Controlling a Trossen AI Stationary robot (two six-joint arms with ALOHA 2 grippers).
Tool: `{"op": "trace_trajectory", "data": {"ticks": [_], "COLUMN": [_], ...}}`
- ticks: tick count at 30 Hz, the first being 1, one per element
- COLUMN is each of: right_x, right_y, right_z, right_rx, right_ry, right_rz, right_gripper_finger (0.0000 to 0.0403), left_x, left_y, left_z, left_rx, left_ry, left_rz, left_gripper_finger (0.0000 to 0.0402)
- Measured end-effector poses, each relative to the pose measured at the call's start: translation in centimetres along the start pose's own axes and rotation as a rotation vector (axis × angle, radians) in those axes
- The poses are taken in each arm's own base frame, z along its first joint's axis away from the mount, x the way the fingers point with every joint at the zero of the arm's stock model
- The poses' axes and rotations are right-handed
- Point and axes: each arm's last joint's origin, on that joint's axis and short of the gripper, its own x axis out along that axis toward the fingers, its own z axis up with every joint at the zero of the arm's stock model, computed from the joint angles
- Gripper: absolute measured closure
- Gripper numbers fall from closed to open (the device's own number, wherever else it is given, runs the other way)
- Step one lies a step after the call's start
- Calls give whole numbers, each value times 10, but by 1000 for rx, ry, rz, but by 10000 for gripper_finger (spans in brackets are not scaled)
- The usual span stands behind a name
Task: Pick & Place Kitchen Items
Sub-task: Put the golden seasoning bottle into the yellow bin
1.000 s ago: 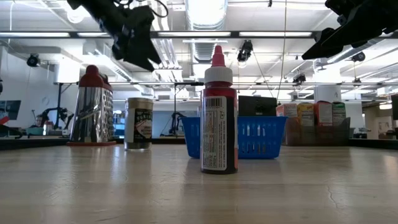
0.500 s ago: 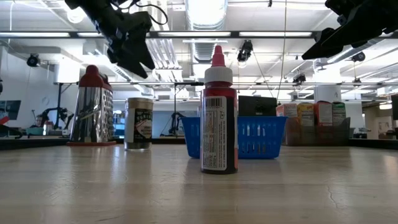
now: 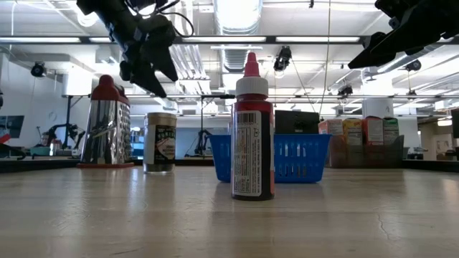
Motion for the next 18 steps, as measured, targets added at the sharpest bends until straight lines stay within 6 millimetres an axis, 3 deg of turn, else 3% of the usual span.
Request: {"op": "trace_trajectory", "data": {"ticks": [4, 11, 18], "right_x": [0, 0, 0], "right_y": [0, 0, 0], "right_z": [0, 0, 0], "right_rx": [0, 2, 2], "right_ry": [0, 0, 0], "right_rz": [0, 0, 0], "right_gripper_finger": [39, 39, 39], "left_x": [0, -2, 15], "left_y": [-1, -9, -14], "left_z": [5, 32, 46], "left_rx": [-5, -2, 30], "left_ry": [53, 162, 381], "left_rz": [14, 98, 242], "left_gripper_finger": [12, 12, 12]}}
